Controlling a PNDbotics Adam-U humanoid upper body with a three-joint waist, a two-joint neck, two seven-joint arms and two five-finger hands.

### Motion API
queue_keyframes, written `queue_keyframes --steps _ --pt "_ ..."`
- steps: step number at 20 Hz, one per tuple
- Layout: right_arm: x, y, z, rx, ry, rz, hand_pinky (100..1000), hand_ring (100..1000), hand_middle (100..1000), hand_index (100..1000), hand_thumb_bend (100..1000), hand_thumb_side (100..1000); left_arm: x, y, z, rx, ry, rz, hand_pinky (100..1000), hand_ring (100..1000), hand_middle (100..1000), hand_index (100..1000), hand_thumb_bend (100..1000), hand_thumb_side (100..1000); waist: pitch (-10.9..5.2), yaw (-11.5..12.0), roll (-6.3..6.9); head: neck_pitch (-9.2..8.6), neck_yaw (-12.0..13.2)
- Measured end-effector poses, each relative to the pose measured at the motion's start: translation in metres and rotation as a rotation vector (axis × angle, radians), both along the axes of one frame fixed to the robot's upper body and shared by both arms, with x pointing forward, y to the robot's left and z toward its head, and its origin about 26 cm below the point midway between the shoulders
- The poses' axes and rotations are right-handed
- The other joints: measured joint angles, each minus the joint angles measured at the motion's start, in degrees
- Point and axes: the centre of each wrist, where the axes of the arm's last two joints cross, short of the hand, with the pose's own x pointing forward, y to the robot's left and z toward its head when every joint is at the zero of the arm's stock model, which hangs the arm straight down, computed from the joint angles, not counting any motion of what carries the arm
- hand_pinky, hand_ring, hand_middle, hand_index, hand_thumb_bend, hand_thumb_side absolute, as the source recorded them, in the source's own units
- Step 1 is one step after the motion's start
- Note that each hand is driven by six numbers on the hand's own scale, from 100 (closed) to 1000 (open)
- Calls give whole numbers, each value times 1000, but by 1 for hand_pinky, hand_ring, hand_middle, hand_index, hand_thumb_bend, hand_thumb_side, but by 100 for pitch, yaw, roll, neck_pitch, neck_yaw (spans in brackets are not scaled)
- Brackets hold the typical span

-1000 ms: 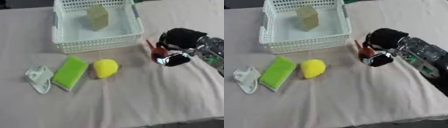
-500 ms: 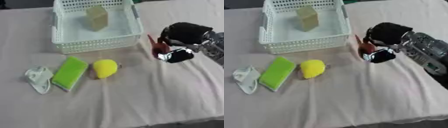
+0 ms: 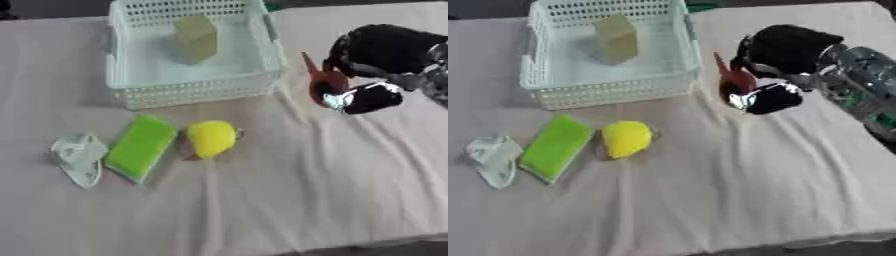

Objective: Pick up objects on the table and place them in the box.

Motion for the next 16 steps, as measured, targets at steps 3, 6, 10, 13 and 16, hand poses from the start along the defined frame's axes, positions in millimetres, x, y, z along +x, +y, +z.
queue_keyframes --steps 3,6,10,13,16 --pt "-2 3 12 7 -24 11 708 531 320 572 105 792 0 0 0 1 1 0 1000 982 888 859 130 1000 -23 43 -35 -4 -14" --pt "-1 7 23 15 -45 21 711 530 315 568 102 798 0 -1 0 3 2 -3 1000 982 888 859 128 1000 -28 117 -45 -8 -49" --pt "2 10 39 30 -78 28 708 524 306 561 109 800 0 -1 0 8 5 -7 1000 982 889 859 128 1000 -28 208 -107 -20 -108" --pt "6 10 48 45 -91 28 707 521 301 557 114 801 0 -2 0 12 5 -11 1000 982 889 859 127 1000 -27 247 -116 -51 -145" --pt "12 9 58 60 -108 24 704 517 294 551 128 800 0 -3 -1 17 7 -15 1000 983 889 859 126 1000 -22 285 -153 -57 -189"
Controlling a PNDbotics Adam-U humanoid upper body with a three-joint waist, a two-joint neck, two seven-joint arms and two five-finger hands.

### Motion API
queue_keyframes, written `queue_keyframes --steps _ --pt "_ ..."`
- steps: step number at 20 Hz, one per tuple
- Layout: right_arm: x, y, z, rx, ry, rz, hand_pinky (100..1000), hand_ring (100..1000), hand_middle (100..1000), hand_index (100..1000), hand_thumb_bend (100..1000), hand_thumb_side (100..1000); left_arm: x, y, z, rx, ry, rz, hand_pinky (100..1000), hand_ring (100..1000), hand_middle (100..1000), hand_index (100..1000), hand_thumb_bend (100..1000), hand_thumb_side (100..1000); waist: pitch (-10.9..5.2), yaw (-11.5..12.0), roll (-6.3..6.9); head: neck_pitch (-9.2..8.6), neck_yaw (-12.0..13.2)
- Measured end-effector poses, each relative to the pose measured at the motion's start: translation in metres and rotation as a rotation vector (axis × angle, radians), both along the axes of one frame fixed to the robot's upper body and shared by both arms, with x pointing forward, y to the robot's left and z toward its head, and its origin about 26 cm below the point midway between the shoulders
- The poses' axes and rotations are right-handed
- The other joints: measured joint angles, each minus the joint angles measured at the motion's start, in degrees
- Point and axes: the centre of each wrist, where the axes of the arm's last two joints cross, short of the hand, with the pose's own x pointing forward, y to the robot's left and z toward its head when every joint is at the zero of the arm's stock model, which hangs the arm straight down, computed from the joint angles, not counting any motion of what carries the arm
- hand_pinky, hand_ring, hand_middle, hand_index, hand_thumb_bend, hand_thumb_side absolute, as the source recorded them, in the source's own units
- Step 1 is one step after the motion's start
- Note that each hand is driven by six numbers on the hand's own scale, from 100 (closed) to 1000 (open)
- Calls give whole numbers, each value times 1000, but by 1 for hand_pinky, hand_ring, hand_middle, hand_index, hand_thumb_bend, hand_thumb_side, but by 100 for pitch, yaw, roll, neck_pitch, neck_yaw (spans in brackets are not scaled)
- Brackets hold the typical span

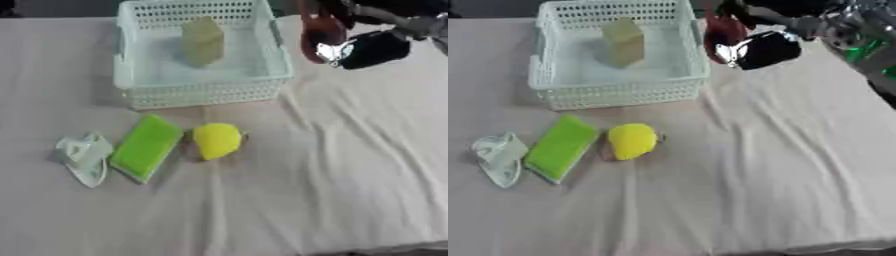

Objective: Pick up objects on the table and place them in the box.

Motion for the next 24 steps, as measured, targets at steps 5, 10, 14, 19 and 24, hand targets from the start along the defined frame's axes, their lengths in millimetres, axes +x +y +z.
queue_keyframes --steps 5,10,14,19,24 --pt "21 -2 14 49 -17 -21 698 510 287 544 141 797 1 -2 2 13 -7 -12 1000 983 889 859 125 1000 78 152 -31 -54 -136" --pt "45 -8 15 91 -5 -44 694 508 283 540 149 791 2 -5 6 20 -20 -25 1000 983 890 859 124 1000 167 294 -66 -117 -227" --pt "62 -11 14 105 4 -53 689 504 279 536 157 782 3 -7 8 24 -31 -34 1000 983 890 859 123 1000 239 398 -100 -158 -302" --pt "82 -14 5 113 23 -62 684 502 274 531 153 771 4 -9 12 29 -43 -48 1000 983 890 859 122 1000 303 504 -103 -230 -412" --pt "100 -19 -8 118 42 -58 684 500 272 529 163 775 5 -11 13 30 -49 -57 1000 983 890 859 122 1000 343 576 -96 -256 -490"
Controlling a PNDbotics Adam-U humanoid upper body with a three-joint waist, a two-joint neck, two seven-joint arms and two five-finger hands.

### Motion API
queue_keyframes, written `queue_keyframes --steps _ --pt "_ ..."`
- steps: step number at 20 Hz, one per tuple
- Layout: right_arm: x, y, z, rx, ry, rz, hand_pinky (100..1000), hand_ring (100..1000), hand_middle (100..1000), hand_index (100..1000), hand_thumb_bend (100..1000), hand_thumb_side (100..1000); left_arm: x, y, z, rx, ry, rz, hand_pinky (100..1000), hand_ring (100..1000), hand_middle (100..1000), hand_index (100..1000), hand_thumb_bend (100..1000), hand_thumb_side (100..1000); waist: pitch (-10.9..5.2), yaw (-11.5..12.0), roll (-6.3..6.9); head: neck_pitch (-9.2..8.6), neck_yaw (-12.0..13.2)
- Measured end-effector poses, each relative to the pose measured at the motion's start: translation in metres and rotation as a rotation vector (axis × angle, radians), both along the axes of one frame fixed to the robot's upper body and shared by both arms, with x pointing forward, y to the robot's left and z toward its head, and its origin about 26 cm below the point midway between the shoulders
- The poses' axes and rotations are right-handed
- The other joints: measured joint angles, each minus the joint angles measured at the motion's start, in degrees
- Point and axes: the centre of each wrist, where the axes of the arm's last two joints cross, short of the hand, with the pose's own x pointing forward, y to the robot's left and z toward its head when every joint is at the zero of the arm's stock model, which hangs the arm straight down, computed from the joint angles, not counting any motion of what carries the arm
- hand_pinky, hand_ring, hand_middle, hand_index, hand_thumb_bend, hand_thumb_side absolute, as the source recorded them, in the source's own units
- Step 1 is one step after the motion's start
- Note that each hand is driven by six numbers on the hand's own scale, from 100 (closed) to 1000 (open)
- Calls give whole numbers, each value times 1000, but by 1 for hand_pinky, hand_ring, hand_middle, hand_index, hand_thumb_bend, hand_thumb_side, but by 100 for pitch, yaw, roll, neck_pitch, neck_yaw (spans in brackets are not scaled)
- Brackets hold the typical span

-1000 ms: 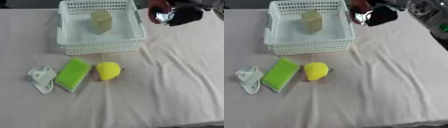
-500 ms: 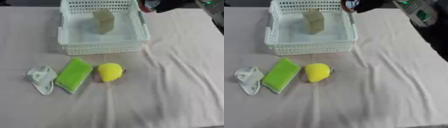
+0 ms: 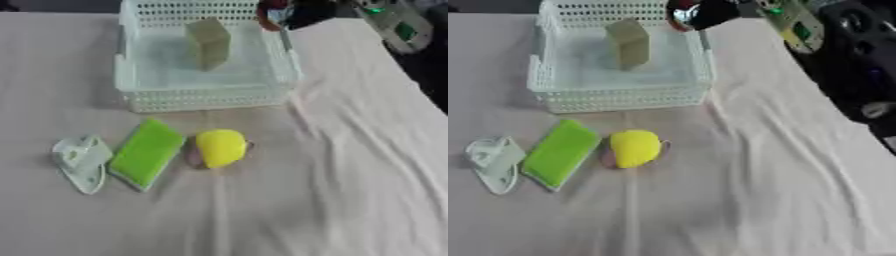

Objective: Pick up objects on the table and place them in the box.

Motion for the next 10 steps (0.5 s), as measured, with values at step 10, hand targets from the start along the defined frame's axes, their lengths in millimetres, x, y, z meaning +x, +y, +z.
queue_keyframes --steps 10 --pt "25 -16 -29 29 48 8 708 554 332 590 267 834 2 -4 4 0 -19 -25 1000 982 889 858 120 1000 115 123 31 -49 -108"
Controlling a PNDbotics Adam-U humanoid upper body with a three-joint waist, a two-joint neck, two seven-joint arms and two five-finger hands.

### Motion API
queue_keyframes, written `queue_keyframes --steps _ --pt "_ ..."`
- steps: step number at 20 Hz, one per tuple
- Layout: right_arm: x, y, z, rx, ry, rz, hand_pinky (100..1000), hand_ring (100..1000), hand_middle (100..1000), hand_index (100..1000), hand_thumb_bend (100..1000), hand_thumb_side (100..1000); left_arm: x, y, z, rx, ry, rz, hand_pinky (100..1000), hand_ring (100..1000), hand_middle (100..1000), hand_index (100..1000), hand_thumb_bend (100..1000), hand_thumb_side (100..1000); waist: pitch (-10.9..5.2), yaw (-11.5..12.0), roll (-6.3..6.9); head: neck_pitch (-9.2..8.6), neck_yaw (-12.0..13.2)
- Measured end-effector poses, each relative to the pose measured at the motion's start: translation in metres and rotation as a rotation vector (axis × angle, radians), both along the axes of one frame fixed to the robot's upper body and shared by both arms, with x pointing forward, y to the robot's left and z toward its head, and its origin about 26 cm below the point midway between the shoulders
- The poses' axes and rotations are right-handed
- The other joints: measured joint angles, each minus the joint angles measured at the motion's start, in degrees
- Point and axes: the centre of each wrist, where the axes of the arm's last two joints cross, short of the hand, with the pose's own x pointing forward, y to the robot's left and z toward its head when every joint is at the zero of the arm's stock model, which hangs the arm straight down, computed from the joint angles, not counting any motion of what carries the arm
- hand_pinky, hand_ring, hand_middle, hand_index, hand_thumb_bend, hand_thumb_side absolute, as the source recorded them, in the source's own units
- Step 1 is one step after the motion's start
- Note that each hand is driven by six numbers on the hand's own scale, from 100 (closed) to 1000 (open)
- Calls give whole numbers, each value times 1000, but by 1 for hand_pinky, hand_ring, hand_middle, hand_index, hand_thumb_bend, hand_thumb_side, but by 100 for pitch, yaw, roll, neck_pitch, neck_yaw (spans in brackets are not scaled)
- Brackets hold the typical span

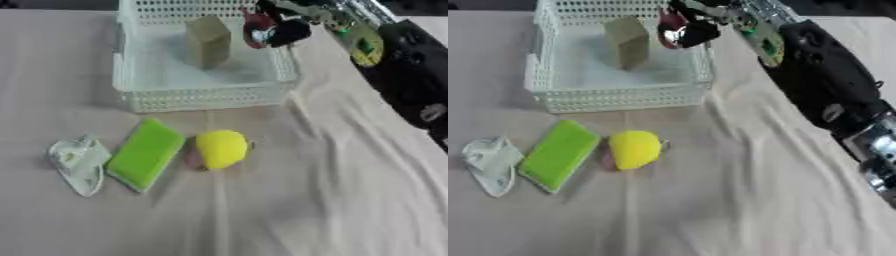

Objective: Pick up objects on the table and place them in the box.

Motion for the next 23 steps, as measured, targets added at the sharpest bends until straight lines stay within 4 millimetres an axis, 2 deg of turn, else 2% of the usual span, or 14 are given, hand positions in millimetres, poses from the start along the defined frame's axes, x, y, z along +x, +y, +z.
queue_keyframes --steps 1,2,3,5,11,17,23 --pt "1 -1 1 0 2 3 720 584 390 638 384 937 0 0 0 0 0 0 1000 982 888 857 120 1000 1 -1 4 0 0" --pt "1 -1 2 1 3 11 720 584 390 638 384 937 0 0 0 1 0 -1 1000 982 888 857 120 1000 1 -4 4 0 -1" --pt "2 -1 3 3 6 19 728 601 416 663 452 991 0 0 0 1 0 -1 1000 982 888 857 120 1000 2 -5 3 0 -1" --pt "2 0 5 15 9 34 736 619 447 687 483 1000 0 0 0 3 1 -1 1000 981 888 857 120 1000 2 -12 3 0 -3" --pt "3 0 7 36 17 54 752 675 528 752 534 1000 0 0 0 5 2 -2 1000 981 888 855 120 1000 15 -22 -4 0 -18" --pt "2 0 9 59 17 68 749 672 530 746 544 1000 0 0 0 5 3 -1 1000 977 887 853 120 1000 15 -64 -11 0 -16" --pt "-12 6 28 155 -48 133 739 660 531 744 532 1000 -1 1 -3 5 16 7 1000 979 890 860 120 1000 -39 -174 12 6 11"
